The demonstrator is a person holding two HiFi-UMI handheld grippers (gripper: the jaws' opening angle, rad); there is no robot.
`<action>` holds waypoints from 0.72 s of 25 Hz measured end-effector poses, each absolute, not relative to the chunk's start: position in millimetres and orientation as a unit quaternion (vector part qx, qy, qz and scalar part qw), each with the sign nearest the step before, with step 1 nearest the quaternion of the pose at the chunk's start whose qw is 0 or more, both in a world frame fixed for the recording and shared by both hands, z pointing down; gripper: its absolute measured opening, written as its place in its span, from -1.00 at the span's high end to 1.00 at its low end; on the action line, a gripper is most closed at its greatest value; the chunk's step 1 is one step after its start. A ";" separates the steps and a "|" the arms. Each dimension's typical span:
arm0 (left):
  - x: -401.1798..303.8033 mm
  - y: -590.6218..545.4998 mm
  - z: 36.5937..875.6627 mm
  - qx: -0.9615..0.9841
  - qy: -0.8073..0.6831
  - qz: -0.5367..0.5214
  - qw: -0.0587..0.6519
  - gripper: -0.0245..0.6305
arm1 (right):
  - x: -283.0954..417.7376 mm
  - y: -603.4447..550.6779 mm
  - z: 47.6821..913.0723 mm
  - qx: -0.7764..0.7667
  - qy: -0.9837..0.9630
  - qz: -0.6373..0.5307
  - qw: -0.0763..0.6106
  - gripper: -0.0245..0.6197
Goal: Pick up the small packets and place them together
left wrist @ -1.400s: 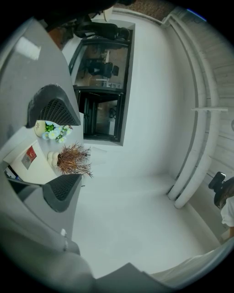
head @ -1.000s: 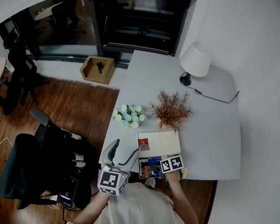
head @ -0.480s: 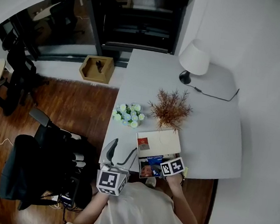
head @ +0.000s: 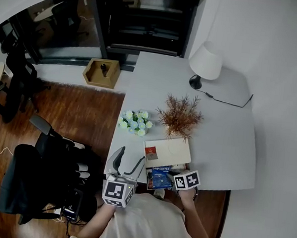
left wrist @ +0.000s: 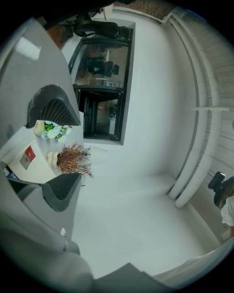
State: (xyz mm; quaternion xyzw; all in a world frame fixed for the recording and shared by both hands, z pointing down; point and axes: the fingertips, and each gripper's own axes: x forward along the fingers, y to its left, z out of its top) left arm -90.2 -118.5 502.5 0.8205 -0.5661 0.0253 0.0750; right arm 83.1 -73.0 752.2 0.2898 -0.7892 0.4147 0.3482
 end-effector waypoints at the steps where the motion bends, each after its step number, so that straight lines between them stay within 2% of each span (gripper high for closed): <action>1: -90.3 -119.8 502.0 0.821 -0.566 0.025 0.075 -0.04 | 82.4 -71.6 747.4 0.289 -0.794 0.405 0.350 0.80; 9: -93.9 -123.8 503.4 0.818 -0.569 0.024 0.077 -0.04 | 75.6 -60.5 701.9 0.281 -0.833 0.305 0.366 0.82; 18: -92.7 -126.6 500.3 0.819 -0.569 0.022 0.075 -0.04 | 103.7 -104.8 643.8 0.320 -0.849 0.321 0.272 0.83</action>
